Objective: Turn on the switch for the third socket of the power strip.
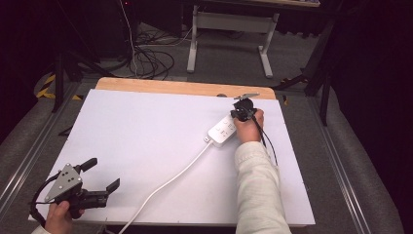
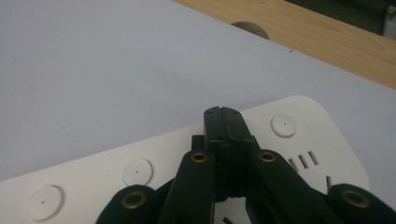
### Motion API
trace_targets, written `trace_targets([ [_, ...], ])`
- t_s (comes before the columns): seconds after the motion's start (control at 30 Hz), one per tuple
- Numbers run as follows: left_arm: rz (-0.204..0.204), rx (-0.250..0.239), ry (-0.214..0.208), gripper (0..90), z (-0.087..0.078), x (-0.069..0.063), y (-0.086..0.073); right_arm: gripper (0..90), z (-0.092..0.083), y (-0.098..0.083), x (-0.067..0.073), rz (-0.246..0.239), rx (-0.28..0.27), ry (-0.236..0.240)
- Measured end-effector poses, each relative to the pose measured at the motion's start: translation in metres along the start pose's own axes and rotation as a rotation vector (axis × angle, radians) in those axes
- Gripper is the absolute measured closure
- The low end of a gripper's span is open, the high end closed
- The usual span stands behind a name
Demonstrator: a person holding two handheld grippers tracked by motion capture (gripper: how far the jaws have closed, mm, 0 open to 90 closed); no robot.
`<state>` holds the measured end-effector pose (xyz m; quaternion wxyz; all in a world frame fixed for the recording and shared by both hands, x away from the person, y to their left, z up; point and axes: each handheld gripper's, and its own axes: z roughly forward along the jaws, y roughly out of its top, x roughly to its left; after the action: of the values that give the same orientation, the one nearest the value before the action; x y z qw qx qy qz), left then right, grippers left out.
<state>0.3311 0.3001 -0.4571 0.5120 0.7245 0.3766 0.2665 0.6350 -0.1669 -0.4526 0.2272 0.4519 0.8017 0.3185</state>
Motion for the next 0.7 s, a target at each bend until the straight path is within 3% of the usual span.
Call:
trace_targets([
  [0.7, 0.003, -0.004, 0.000, 1.7, -0.0006, -0.0006, 0.0004, 90.0, 0.0016, -0.0014, 0.0024, 0.003, 0.000, -0.016],
])
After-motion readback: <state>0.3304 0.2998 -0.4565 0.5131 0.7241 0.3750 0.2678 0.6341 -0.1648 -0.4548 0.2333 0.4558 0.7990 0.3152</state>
